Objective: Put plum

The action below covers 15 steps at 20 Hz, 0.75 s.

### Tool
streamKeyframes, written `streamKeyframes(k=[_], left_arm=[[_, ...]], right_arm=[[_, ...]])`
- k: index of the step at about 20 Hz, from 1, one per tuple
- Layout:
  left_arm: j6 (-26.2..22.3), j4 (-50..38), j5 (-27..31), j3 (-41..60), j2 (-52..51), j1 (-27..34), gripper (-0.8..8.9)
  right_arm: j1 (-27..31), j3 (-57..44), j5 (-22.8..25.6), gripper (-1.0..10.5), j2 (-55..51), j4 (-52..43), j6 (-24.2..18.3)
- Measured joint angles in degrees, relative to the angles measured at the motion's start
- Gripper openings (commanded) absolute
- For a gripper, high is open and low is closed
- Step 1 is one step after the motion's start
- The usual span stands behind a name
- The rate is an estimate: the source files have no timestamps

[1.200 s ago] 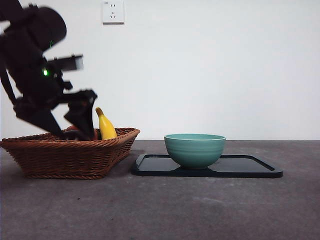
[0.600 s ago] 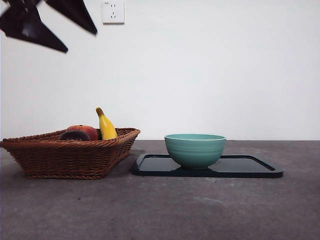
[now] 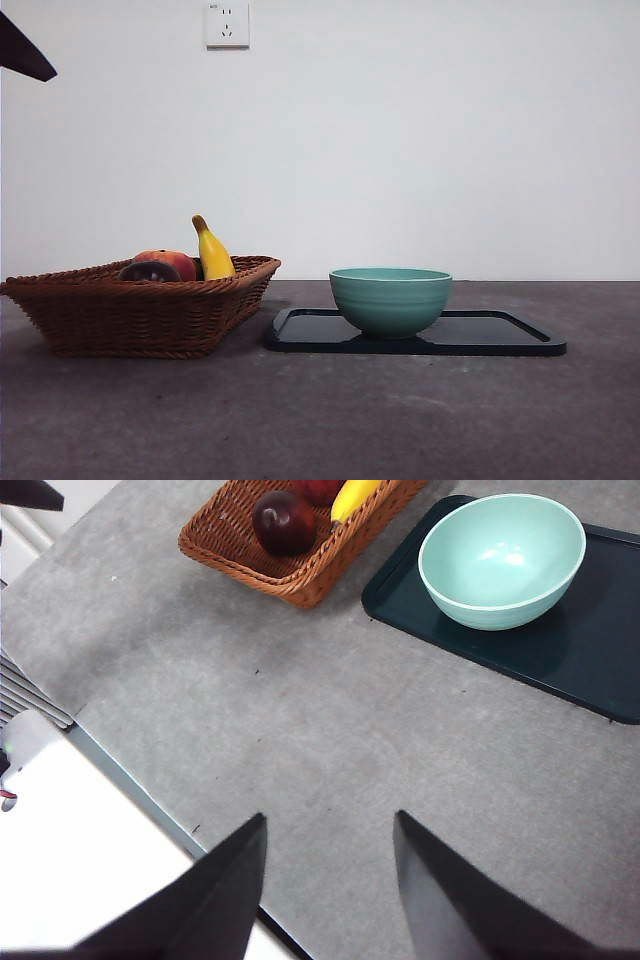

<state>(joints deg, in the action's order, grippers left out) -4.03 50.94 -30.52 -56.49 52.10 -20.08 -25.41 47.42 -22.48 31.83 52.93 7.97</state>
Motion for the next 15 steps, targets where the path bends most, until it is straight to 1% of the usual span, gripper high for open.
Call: streamKeyframes(k=[3,9,11,12,15], left_arm=[[-0.4,-0.3,-2.2,0.0,0.0,0.0,4.37],[-1.0,-0.6,-2.3,0.0,0.0,0.0,4.37],[-1.0,-0.6,-2.3,0.0,0.0,0.0,4.37],[-1.0,-0.6,-2.3,0.0,0.0,0.0,4.37],[-1.0,-0.6,-2.3,0.0,0.0,0.0,4.37]], right_arm=[[0.0,0.0,0.0,2.0,0.0,0.0,0.2],[0.0,0.0,0.2,2.0,0.0,0.0,1.1],[0.0,0.0,3.2,2.0,0.2,0.0,3.4],[0.0,0.0,5.0,2.1,0.7,-0.3,5.5],[0.0,0.2,6.2,2.2,5.2,-4.5,9.0]])
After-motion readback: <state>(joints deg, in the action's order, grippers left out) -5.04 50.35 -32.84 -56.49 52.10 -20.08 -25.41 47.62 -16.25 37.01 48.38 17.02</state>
